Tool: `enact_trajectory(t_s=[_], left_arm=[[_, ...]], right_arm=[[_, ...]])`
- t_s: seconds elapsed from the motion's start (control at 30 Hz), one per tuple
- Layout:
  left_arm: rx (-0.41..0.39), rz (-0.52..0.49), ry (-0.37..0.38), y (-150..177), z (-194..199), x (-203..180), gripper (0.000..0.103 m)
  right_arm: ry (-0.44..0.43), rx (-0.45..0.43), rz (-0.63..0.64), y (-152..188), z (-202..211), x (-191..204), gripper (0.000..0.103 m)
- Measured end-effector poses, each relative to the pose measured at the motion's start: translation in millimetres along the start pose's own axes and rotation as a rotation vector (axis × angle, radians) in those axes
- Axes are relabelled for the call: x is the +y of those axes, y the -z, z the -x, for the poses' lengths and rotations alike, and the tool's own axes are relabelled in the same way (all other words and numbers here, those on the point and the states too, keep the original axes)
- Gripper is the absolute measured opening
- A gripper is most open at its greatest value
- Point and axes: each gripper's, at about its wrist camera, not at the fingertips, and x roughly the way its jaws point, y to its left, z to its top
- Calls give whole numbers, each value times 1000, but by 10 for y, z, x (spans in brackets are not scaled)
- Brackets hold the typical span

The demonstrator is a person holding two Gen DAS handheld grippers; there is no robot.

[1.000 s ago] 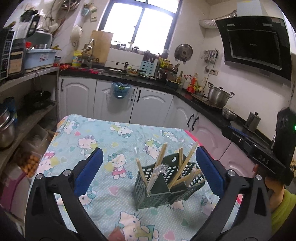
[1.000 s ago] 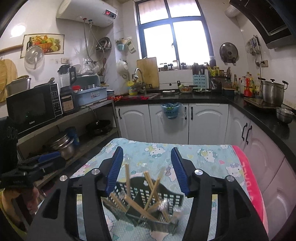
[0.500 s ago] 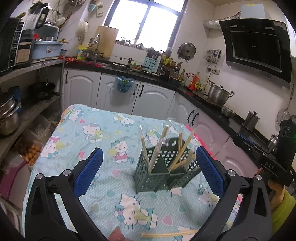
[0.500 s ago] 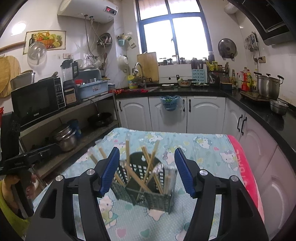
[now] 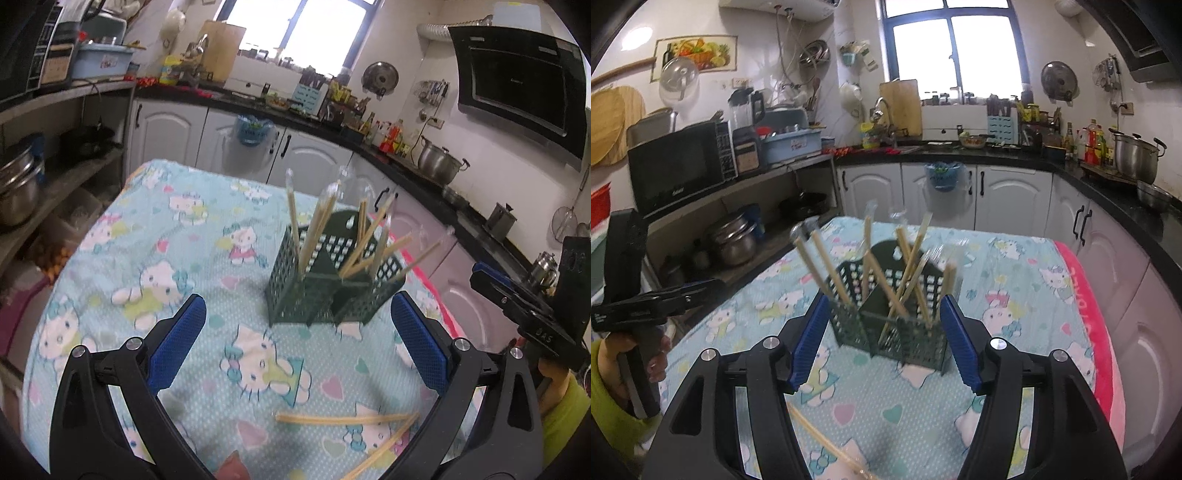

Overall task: Organize utensils
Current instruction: 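Open both tools to release the chopsticks and withdraw from the caddy, then lower the right tool onto a chopstick on the cloth and close it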

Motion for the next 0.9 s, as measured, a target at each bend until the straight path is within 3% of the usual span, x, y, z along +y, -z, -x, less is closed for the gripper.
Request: enact_trajectory(t_s=[0.43,0.9], left_arm=[[128,52,27,443,-163,143,92],[270,124,65,817,-363,253,65]], right_arm=[[-73,150,124,572,-51,420,60],[-248,365,347,1329,-216,1044,60]])
